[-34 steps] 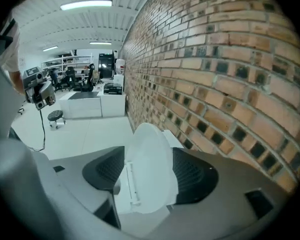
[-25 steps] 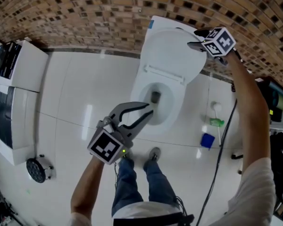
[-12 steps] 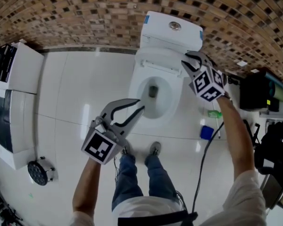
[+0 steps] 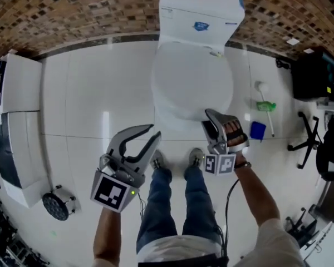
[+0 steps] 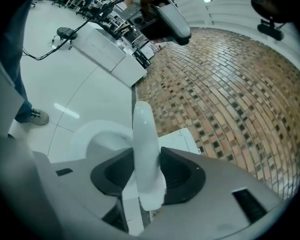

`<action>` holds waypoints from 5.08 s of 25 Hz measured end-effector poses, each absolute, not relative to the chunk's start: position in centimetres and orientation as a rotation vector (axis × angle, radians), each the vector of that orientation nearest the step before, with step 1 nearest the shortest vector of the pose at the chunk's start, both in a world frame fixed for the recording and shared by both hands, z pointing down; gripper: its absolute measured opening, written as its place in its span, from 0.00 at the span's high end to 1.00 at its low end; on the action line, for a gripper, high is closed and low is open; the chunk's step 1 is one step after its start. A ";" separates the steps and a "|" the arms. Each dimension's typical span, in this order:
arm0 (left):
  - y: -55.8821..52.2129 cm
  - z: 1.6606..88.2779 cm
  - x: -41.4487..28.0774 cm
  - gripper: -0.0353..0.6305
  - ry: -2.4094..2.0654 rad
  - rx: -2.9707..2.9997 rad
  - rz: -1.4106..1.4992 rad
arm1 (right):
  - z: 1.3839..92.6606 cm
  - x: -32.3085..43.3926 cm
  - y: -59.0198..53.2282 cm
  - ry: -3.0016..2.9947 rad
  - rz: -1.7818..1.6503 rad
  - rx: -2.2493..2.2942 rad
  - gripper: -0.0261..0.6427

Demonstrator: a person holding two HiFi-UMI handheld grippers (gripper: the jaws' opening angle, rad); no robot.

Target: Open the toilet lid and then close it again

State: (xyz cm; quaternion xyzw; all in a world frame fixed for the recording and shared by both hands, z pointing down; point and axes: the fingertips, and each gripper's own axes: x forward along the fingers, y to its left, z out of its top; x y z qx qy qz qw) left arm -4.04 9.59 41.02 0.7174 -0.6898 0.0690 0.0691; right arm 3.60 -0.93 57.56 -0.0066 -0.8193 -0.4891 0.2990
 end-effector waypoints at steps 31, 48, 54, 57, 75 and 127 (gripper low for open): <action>11.0 41.5 -0.5 0.85 -1.960 2.175 0.319 | 54.1 10.2 3.2 -2.398 -0.412 -0.037 0.71; 10.7 27.1 6.4 0.85 -1.947 2.339 0.264 | 28.5 13.2 3.8 -2.844 0.016 0.022 0.72; 10.9 26.4 6.3 0.88 -1.943 2.314 0.280 | 27.5 13.1 3.9 -2.862 -0.029 0.003 0.72; 10.4 25.6 6.1 0.88 -1.973 2.328 0.237 | 27.4 13.0 3.7 -2.865 -0.029 -0.006 0.72; 4.2 23.9 0.8 0.87 -1.992 2.387 0.292 | 29.1 9.8 1.4 -2.771 -0.233 -0.031 0.72; 3.8 78.3 -15.4 0.65 -0.990 1.311 -0.315 | 67.2 0.1 21.0 -2.356 0.256 1.176 0.71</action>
